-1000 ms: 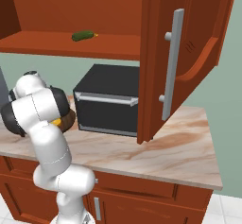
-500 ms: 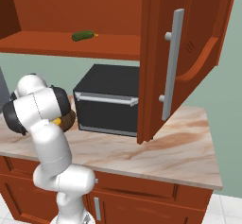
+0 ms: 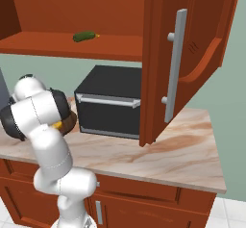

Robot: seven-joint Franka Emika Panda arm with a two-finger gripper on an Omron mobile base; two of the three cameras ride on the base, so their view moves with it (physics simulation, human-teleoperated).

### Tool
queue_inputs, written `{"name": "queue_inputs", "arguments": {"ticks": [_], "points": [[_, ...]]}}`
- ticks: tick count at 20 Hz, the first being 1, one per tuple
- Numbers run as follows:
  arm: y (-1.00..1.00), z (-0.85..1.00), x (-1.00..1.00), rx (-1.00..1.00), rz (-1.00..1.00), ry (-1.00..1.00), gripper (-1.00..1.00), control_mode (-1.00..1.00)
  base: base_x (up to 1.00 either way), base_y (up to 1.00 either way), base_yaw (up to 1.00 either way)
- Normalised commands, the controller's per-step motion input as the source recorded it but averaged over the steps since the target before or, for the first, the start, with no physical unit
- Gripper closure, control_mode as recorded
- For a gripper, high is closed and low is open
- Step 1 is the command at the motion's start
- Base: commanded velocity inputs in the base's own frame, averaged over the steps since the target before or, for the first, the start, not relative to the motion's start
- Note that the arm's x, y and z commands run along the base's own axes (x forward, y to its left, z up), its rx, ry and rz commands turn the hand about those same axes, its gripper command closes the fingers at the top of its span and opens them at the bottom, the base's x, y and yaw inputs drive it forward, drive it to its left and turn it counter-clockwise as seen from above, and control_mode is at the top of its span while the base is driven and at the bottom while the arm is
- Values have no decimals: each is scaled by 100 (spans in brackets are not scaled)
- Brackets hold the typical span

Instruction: Open the cabinet. Pick the orange and apple from the cabinet and place them into the bowl. Then close the cabinet.

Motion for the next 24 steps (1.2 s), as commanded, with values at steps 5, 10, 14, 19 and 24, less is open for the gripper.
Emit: {"name": "queue_inputs", "arguments": {"ticks": [5, 10, 14, 19, 24], "points": [[-2, 77, -27, 0, 0, -23, -100, -100, 0, 0, 0], [-25, 84, -97, 0, 1, -31, -100, -100, 0, 0, 0], [-44, 81, -100, 0, 5, -38, -100, -100, 0, 0, 0], [-50, 91, -100, 0, 6, -37, -100, -100, 0, 0, 0], [-49, 99, -100, 0, 9, -26, -100, -100, 0, 0, 0]]}}
